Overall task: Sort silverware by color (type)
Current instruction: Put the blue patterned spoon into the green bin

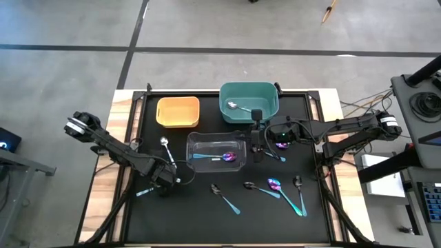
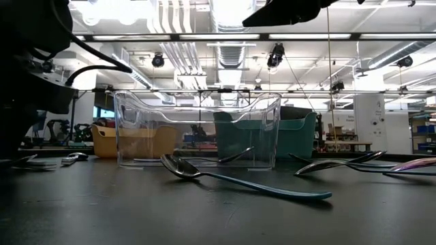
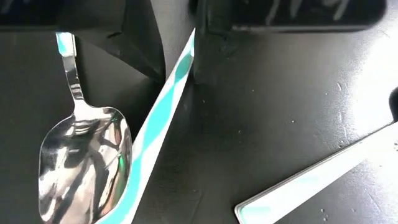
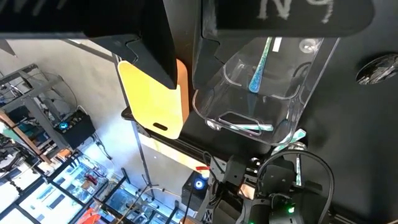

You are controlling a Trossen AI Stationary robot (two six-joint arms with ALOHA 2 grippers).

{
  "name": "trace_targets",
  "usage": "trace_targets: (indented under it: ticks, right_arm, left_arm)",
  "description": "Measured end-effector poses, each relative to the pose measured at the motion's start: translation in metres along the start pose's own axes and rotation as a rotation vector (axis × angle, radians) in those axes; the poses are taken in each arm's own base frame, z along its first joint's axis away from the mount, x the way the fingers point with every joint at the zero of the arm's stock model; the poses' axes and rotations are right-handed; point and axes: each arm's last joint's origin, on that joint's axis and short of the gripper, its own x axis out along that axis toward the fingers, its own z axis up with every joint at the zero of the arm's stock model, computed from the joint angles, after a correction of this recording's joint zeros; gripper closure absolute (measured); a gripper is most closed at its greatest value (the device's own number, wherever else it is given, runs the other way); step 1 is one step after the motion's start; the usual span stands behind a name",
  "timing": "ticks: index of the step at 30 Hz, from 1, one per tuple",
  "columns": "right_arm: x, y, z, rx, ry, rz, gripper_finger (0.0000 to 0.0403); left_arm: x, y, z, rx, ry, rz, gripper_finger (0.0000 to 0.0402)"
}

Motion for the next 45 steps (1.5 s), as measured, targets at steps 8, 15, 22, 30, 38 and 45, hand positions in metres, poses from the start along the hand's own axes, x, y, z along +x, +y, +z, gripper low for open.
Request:
trace_targets:
  ticks: [8, 15, 22, 30, 38, 45]
  right_arm:
    - [0.000, 0.000, 0.000, 0.001, 0.000, 0.000, 0.0360]
    - [0.000, 0.000, 0.000, 0.001, 0.000, 0.000, 0.0360]
    - [0.000, 0.000, 0.000, 0.001, 0.000, 0.000, 0.0360]
    - [0.000, 0.000, 0.000, 0.004, 0.000, 0.000, 0.0360]
    - [0.000, 0.000, 0.000, 0.005, 0.001, 0.000, 0.0360]
    - [0.000, 0.000, 0.000, 0.005, 0.000, 0.000, 0.0360]
  left_arm:
    - [0.000, 0.000, 0.000, 0.000, 0.001, 0.002, 0.0392]
    - [-0.001, 0.000, 0.000, -0.004, 0.004, 0.010, 0.0396]
    - [-0.007, 0.002, 0.002, -0.008, 0.014, 0.062, 0.0399]
    - [-0.010, 0.002, 0.001, -0.023, 0.029, 0.063, 0.0400]
    - [-0.019, 0.004, -0.002, -0.051, -0.011, 0.032, 0.0400]
    - [-0.036, 0.010, -0.009, -0.128, -0.091, -0.016, 0.0401]
